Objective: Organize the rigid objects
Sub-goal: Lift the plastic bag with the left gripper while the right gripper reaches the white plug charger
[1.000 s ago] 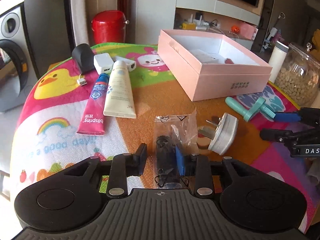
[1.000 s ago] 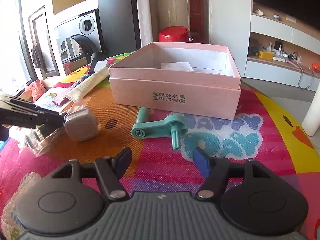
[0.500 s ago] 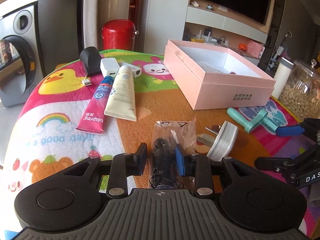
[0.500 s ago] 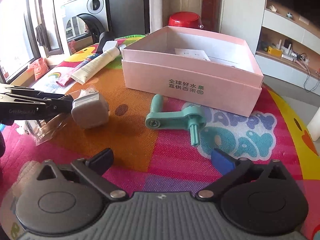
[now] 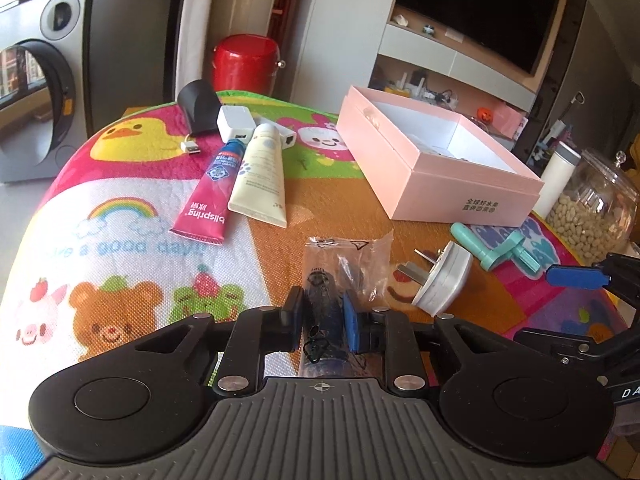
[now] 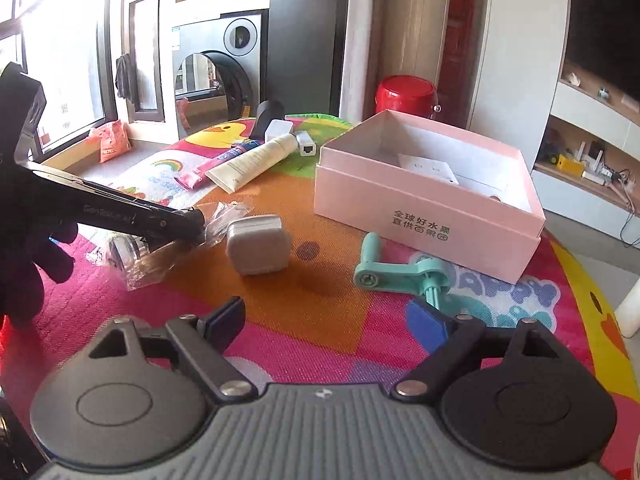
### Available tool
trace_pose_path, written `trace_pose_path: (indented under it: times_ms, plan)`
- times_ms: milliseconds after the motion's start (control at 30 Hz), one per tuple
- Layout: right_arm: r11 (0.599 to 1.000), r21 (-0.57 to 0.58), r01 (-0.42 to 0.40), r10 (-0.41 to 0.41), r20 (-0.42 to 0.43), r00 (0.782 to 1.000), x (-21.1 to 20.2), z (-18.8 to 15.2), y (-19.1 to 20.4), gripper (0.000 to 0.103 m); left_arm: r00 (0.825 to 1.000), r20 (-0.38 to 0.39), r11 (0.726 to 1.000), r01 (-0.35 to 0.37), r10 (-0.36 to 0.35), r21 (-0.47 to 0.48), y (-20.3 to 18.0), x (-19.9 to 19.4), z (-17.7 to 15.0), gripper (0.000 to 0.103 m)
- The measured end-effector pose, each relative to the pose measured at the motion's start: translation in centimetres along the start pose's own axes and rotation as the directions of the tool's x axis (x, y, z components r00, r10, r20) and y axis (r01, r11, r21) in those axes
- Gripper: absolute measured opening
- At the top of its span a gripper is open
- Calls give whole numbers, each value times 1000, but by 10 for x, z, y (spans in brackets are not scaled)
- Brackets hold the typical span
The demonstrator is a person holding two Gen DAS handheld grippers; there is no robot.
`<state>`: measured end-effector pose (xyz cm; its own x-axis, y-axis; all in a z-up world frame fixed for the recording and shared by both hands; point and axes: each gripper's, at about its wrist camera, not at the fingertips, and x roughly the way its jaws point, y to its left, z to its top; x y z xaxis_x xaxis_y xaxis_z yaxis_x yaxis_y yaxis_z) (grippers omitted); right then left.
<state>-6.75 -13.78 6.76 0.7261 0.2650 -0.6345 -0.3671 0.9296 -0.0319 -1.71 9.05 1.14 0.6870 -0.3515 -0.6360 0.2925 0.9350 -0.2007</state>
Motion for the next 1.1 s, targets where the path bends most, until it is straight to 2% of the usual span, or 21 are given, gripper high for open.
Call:
trace_pose_path:
  times_ms: [167, 300, 433, 567, 733, 900, 1000, 1100]
  plan:
    - [999, 35, 7, -6, -13, 1000, 4, -5, -5, 88, 998, -50, 999, 37, -36, 7, -4, -9, 2, 25]
    - [998, 51, 33, -31, -40, 999, 10, -10, -9, 89, 998, -67, 997, 22, -17, 78, -14, -17, -2, 25]
    - [994, 96, 49, -44, -60, 997, 14, -13, -16, 89, 996, -90, 991, 15, -3, 131, -20, -16, -9, 29]
    - [992, 111, 62, -55, -65, 996, 15, -13, -17, 89, 995, -100, 995, 26, -16, 101, -16, -13, -5, 29]
    - [994, 50, 102, -101, -26, 995, 14, 5, -9, 89, 990, -143, 995, 32, -18, 96, -15, -5, 8, 27]
    - [998, 57, -17, 20, -57, 998, 21, 38, -2, 89, 987, -156, 995, 59, -46, 82, -3, -4, 12, 27]
    - [999, 9, -48, 49, -72, 996, 34, 48, 13, 82, 988, -143, 998, 59, -52, 39, 10, -5, 12, 26]
    - [999, 9, -46, 47, -92, 995, 48, 55, 20, 67, 989, -128, 996, 76, -70, 46, 13, -6, 9, 27]
